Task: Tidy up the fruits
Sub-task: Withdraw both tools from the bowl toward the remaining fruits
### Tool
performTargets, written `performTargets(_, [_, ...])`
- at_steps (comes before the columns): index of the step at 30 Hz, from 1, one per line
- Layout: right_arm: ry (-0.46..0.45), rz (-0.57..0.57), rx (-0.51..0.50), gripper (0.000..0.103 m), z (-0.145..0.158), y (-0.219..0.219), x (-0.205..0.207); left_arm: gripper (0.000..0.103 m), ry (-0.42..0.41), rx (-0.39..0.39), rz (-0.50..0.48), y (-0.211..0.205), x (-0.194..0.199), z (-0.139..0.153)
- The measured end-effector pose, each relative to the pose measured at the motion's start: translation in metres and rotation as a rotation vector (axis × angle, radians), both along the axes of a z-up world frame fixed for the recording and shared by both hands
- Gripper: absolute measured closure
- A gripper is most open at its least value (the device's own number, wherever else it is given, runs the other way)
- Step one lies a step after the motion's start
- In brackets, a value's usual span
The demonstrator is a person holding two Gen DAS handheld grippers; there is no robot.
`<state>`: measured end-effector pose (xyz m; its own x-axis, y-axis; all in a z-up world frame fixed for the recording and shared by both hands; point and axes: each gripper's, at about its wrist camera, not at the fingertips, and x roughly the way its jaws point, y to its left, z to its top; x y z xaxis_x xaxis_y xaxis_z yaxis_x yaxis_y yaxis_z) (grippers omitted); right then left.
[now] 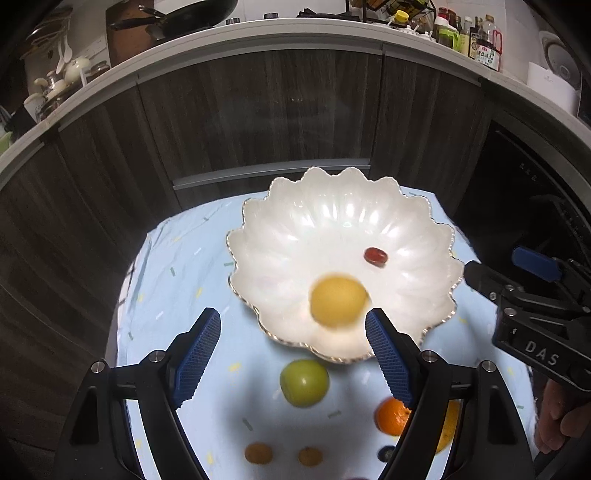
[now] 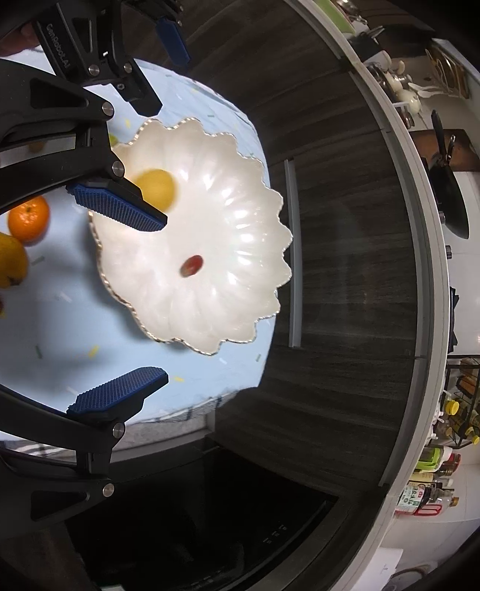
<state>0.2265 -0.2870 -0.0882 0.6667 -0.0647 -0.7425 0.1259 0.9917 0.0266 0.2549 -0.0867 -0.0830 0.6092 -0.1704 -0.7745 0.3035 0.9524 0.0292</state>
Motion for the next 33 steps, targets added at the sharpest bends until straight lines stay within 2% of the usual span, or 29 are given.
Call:
performTargets(19, [-0.016, 0.007, -0.010, 0.026, 0.001, 0.008, -0.040, 0.022, -0.017, 0.025, 0.022, 0.009, -0.047, 0.001])
performTargets(33, [0.022, -0.007, -0.010, 0.026, -0.017, 0.002, -0.063, 0.022, -0.034, 0.041, 0.015, 0.006, -0.073, -0.015])
